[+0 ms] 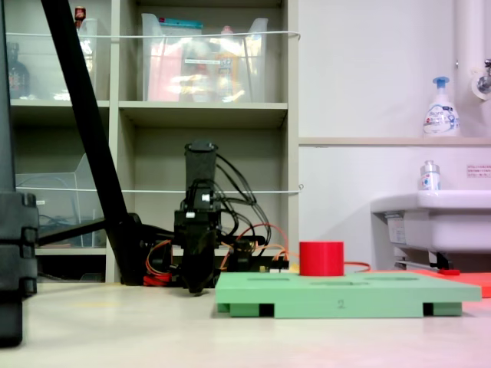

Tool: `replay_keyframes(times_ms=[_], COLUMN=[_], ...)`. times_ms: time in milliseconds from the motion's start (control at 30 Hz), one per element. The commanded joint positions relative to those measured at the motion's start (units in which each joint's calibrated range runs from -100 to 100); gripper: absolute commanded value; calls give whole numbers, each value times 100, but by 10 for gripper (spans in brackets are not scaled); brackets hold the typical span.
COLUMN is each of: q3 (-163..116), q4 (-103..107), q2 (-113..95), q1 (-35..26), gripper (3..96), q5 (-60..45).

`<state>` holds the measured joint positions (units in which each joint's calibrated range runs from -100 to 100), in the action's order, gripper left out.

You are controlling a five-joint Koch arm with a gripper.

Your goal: Put the cylinder block into the corresponding hole

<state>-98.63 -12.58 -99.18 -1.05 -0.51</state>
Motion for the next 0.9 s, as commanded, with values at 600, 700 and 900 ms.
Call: replay_keyframes(times_ms=[600,700,900], q3=[-137,-137,-137], q4=[1215,1138,1128], q2=[-82,-82,-82], q1=[288,288,283], gripper=[482,485,485], q5=[54,54,54])
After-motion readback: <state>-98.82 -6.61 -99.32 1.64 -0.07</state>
